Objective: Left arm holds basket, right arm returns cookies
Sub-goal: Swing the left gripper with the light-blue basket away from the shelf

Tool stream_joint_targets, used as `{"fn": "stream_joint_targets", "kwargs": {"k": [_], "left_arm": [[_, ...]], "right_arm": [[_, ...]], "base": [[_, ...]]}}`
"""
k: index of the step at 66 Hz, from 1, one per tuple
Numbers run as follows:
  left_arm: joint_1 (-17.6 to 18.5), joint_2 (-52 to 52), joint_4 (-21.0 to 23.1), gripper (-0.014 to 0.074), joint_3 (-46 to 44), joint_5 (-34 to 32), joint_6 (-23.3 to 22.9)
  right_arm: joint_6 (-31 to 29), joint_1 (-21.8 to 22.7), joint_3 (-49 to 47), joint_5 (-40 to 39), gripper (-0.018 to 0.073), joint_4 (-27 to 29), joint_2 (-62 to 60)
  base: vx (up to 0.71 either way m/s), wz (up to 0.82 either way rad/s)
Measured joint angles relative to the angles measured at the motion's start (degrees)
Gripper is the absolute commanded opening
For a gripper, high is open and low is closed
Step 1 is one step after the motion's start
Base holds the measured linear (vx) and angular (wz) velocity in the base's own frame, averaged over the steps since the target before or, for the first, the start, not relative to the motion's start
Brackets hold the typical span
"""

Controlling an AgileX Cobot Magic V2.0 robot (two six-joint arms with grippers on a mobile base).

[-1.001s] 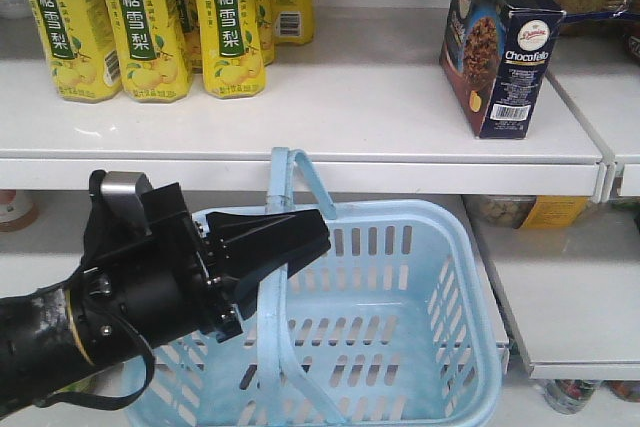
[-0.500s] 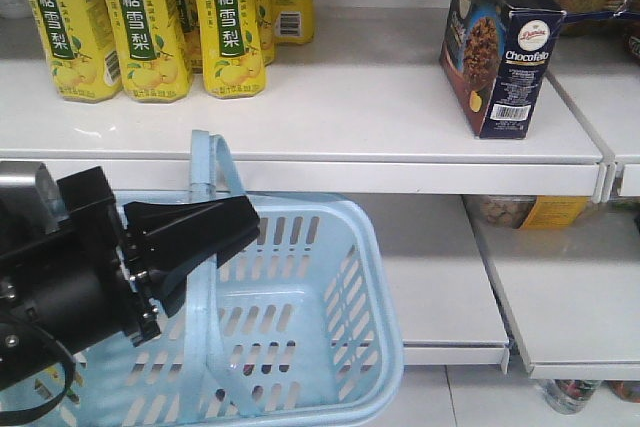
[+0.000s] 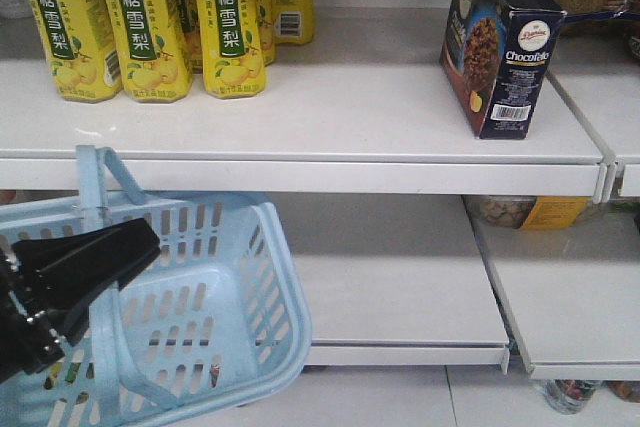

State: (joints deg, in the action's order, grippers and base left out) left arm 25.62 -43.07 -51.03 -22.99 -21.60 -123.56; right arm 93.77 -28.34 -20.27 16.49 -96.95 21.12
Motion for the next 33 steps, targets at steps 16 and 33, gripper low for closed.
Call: {"fn": "stream_joint_targets", "kwargs": {"k": [16, 33], "left_arm": [[-6.16, 4.61, -4.13, -0.0003, 0.79, 2.54, 0.00], [-10.81, 6.56, -4.84, -0.0003, 1.12, 3.00, 0.00]], "right_arm": [[0.00, 0.00, 0.00, -0.01, 0.0569, 0.00, 0.00], [0.00, 0.00, 0.00, -0.01, 0.0569, 0.00, 0.00]], "base": [[0.00, 0.00], [0.00, 0.00]]}}
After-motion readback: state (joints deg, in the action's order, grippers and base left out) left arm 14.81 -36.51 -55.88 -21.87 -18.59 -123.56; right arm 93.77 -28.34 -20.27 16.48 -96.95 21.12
